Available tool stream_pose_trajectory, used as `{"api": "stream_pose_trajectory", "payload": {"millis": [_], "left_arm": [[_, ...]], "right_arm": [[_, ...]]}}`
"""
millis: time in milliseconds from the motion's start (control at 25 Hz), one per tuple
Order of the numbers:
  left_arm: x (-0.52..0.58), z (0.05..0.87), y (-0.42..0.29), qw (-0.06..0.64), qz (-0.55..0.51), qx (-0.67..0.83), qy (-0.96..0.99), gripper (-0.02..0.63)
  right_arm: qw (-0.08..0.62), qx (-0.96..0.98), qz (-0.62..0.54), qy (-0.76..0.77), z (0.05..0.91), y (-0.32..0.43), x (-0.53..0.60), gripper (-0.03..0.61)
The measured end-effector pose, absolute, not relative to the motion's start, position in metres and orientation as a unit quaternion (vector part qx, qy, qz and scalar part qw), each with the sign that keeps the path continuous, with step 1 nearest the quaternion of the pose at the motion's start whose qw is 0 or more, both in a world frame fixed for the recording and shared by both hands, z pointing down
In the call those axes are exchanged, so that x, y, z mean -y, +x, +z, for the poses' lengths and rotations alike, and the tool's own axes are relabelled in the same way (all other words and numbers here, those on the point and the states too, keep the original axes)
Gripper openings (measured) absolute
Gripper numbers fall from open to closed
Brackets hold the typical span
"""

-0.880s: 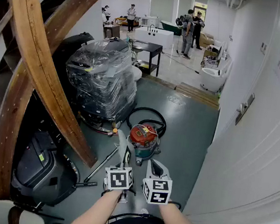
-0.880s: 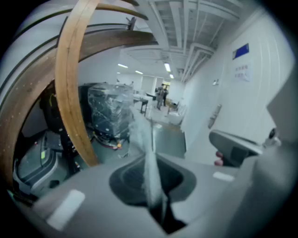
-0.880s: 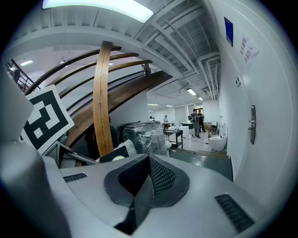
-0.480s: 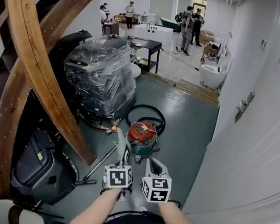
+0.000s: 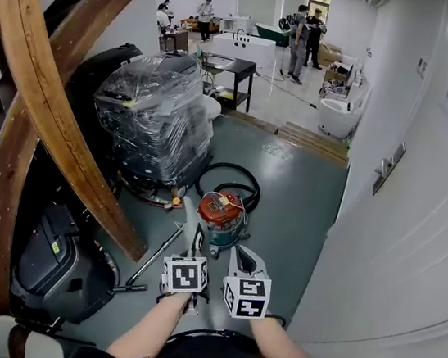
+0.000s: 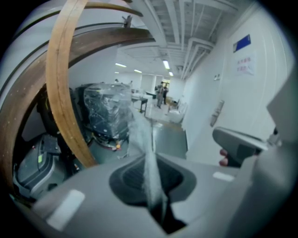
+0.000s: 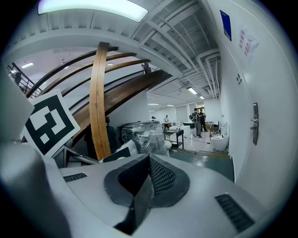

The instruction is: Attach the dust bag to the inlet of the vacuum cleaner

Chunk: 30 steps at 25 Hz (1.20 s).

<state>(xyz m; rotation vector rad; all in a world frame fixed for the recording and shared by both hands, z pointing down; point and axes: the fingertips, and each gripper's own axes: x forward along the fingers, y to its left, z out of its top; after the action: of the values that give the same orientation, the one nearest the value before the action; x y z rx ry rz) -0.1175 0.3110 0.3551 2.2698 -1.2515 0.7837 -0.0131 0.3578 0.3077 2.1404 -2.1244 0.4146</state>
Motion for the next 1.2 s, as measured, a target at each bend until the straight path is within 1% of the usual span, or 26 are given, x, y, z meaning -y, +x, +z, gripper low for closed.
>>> {"api": "stream_pose_trajectory", "payload": {"millis": [120,600,960,1200], "left_arm": [[-0.310,0.359,-0.109,0.211,0.289,0.455,0.816,0.025],[-0.292,0.391,-0.103,0.240,0.304,0.469,0.794,0.025],[-0.258,0.407,-0.090,0.242,0.305,0.465,0.795,0.025],[-0.233,0.401,-0.082,0.230,0.303,0.469,0.797,0.025]], "right_arm": [[0.047,0.694,0.143,0.704,0.314,0.001,-0.358,-0.002],[0.059,0.693,0.164,0.699,0.339,0.031,-0.341,-0.002],[0.061,0.687,0.162,0.706,0.351,0.050,-0.320,-0.002],[0.059,0.690,0.161,0.704,0.346,0.059,-0.294,-0.002]]}}
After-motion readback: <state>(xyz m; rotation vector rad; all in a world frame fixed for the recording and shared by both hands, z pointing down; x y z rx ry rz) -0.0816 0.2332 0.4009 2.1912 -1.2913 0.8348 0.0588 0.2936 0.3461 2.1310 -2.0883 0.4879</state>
